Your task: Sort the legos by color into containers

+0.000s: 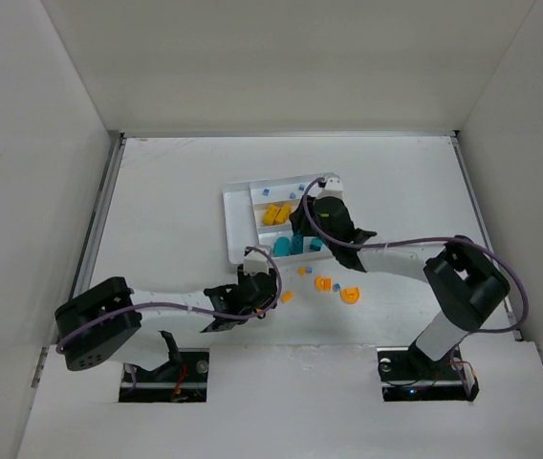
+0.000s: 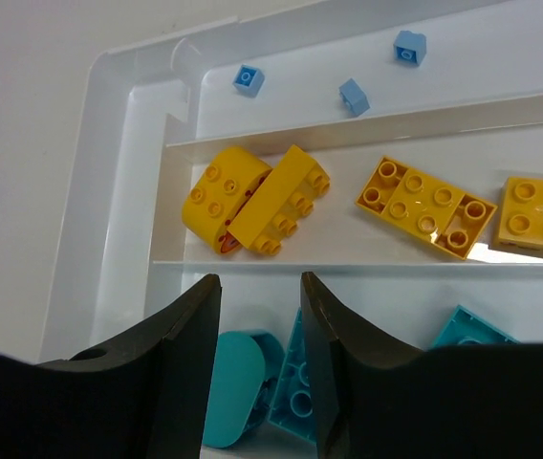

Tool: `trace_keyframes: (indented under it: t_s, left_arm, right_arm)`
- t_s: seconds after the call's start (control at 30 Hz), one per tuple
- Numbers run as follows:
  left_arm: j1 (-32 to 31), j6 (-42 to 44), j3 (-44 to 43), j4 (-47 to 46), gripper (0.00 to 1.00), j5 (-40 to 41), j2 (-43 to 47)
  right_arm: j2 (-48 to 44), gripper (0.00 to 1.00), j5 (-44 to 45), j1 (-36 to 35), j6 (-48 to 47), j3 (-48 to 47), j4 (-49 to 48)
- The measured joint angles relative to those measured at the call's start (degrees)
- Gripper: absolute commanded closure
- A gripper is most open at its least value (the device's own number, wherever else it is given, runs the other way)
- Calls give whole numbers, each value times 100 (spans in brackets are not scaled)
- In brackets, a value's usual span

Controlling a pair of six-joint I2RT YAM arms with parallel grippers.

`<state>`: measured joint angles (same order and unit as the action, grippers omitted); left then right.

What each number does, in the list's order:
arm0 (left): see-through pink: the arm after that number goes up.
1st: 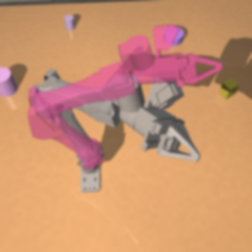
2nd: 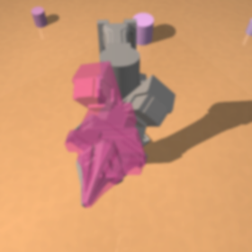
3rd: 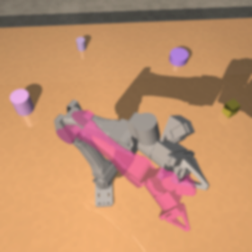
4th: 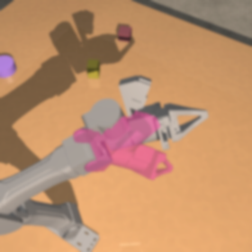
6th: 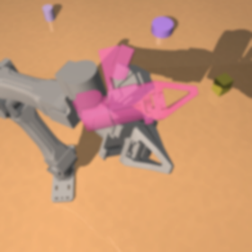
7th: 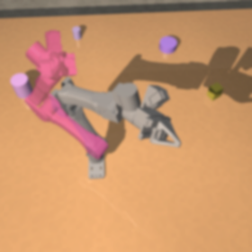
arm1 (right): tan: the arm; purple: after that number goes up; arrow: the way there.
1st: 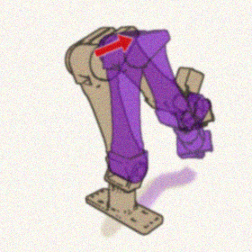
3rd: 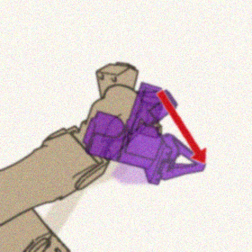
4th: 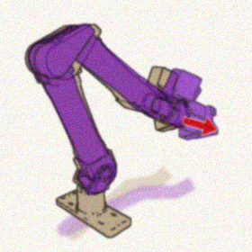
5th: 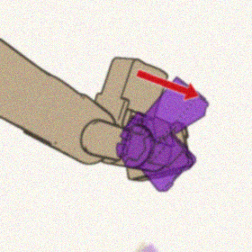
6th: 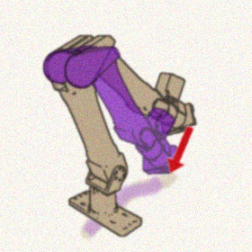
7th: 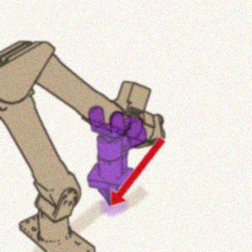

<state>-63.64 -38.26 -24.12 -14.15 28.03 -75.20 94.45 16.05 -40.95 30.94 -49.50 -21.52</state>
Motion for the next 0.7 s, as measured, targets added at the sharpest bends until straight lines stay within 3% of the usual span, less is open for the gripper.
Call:
trace_keyframes:
  t_s: [0.17,0.37,0.7]
  left_arm:
    - [11,98,-92,-240,69,4,-321]
    - [-2,195,-264,-446,76,76,-656]
    - [-50,293,-378,-498,88,199,-833]
  right_arm:
    - [-398,55,13,-68,109,332,-72]
    - [-782,54,138,-258,286,702,-199]
    - [-1574,45,741,-848,590,1467,-179]
